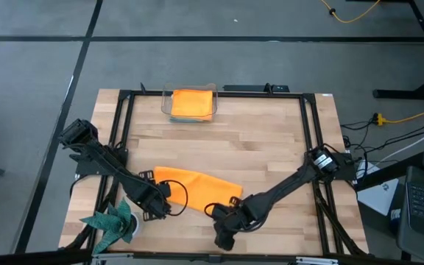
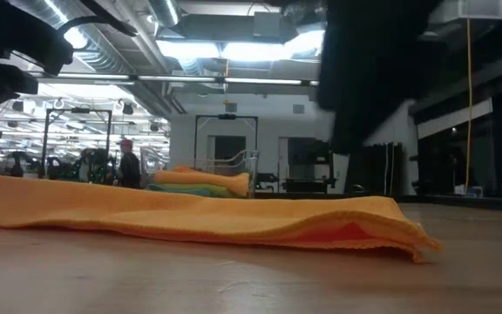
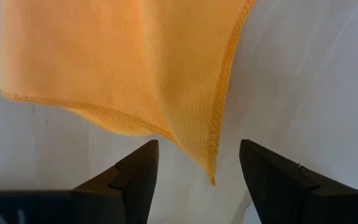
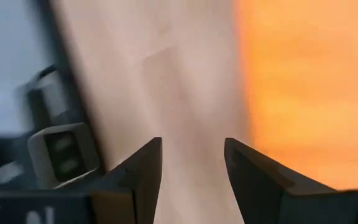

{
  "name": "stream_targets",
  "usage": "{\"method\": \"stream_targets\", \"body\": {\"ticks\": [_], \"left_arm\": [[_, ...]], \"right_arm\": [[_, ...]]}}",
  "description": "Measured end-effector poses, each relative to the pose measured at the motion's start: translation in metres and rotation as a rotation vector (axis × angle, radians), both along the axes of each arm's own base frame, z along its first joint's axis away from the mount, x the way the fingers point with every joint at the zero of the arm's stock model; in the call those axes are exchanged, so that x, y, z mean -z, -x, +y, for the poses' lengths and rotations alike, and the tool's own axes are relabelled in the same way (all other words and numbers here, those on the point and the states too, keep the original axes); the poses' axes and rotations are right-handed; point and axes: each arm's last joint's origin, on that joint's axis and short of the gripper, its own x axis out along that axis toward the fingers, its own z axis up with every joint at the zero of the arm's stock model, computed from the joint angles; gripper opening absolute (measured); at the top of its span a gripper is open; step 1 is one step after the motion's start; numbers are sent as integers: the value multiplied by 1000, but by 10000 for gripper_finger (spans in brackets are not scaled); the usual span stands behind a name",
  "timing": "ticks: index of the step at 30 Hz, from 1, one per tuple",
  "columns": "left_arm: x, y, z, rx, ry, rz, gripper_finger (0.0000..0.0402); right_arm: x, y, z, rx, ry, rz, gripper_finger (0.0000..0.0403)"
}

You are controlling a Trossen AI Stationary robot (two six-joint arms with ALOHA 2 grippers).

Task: Fold microfiber towels
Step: Fold the orange microfiber cloth

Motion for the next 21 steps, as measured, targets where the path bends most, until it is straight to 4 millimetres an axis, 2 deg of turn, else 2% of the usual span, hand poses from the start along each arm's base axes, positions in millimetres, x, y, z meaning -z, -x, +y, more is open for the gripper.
{"method": "stream_targets", "body": {"ticks": [5, 12, 21], "left_arm": [[0, 0, 0, 1, 4, 3, 218], [0, 0, 0, 0, 4, 3, 218], [0, -1, 1, -8, 3, -2, 218]], "right_arm": [[0, 10, -7, 103, 216, 16, 177], [10, 8, -2, 84, 175, 41, 177], [24, 6, -2, 68, 211, 58, 177]]}}
